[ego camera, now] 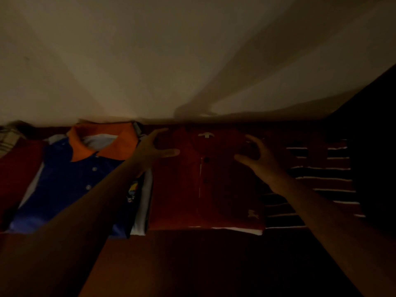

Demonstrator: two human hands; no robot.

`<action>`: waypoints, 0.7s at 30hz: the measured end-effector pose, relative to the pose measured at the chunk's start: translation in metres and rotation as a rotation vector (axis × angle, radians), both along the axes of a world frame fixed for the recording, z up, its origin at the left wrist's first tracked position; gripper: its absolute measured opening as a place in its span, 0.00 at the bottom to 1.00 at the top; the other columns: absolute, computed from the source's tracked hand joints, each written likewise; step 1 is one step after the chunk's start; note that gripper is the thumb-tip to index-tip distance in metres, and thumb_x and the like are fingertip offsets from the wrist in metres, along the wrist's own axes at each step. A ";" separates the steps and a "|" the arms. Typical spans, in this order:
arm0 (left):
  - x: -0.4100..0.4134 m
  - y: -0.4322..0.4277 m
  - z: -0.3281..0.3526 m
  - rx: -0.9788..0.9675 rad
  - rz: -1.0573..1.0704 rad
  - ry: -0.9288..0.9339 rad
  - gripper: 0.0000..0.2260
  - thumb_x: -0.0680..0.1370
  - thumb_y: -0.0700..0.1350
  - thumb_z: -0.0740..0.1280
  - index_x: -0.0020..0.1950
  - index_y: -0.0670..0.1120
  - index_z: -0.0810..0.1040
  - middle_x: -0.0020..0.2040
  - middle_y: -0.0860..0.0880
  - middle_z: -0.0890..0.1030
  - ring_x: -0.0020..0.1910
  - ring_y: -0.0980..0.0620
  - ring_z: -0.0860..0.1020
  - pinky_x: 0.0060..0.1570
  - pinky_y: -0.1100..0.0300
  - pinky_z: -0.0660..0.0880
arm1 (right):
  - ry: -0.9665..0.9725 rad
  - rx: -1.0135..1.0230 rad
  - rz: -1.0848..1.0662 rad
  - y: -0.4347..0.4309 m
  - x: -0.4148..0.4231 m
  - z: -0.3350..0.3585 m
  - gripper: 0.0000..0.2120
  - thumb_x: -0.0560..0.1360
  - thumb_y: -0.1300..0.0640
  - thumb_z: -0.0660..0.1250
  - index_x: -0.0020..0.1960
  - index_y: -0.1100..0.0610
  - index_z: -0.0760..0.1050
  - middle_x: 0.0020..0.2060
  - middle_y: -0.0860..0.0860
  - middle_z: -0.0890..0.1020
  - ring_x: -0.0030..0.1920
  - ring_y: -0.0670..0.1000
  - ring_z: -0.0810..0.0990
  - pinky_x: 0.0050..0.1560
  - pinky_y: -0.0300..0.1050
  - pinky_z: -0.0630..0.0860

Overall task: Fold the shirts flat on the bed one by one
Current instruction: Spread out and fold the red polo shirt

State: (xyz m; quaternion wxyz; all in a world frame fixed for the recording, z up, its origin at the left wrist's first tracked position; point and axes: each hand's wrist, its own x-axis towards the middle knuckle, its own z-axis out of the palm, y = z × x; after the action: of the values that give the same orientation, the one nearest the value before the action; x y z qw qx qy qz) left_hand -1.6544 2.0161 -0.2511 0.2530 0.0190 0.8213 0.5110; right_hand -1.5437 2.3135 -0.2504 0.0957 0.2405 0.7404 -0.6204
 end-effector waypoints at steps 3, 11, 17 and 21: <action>0.014 0.001 -0.004 -0.057 -0.021 0.046 0.44 0.68 0.46 0.81 0.79 0.55 0.61 0.71 0.57 0.67 0.67 0.58 0.68 0.59 0.63 0.73 | 0.011 0.018 -0.014 -0.011 0.022 -0.007 0.43 0.73 0.55 0.76 0.78 0.41 0.55 0.72 0.44 0.64 0.66 0.45 0.66 0.59 0.45 0.71; 0.048 -0.009 -0.003 -0.255 -0.045 0.067 0.46 0.70 0.42 0.79 0.80 0.57 0.56 0.75 0.42 0.52 0.74 0.40 0.58 0.68 0.45 0.67 | 0.050 0.243 0.064 -0.022 0.040 0.002 0.40 0.75 0.61 0.73 0.79 0.48 0.57 0.76 0.53 0.62 0.76 0.55 0.62 0.74 0.59 0.65; 0.074 0.017 -0.017 -0.613 -0.226 0.503 0.36 0.78 0.68 0.52 0.82 0.55 0.48 0.81 0.49 0.35 0.80 0.43 0.39 0.77 0.39 0.45 | 0.123 0.938 0.298 -0.046 0.037 -0.011 0.28 0.81 0.38 0.54 0.79 0.40 0.53 0.81 0.51 0.43 0.80 0.57 0.42 0.75 0.63 0.48; 0.082 0.017 -0.050 -0.675 -0.372 0.474 0.36 0.77 0.69 0.43 0.80 0.55 0.36 0.80 0.50 0.32 0.77 0.43 0.29 0.76 0.41 0.33 | 0.022 0.904 0.434 -0.060 0.042 -0.041 0.32 0.77 0.32 0.37 0.78 0.38 0.35 0.79 0.47 0.33 0.79 0.51 0.35 0.78 0.59 0.49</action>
State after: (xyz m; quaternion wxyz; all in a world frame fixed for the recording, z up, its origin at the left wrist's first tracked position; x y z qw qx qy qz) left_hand -1.5728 2.0329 -0.3013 0.1375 0.1992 0.9598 0.1419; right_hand -1.5013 2.2535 -0.2913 0.1012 0.0917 0.9690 -0.2059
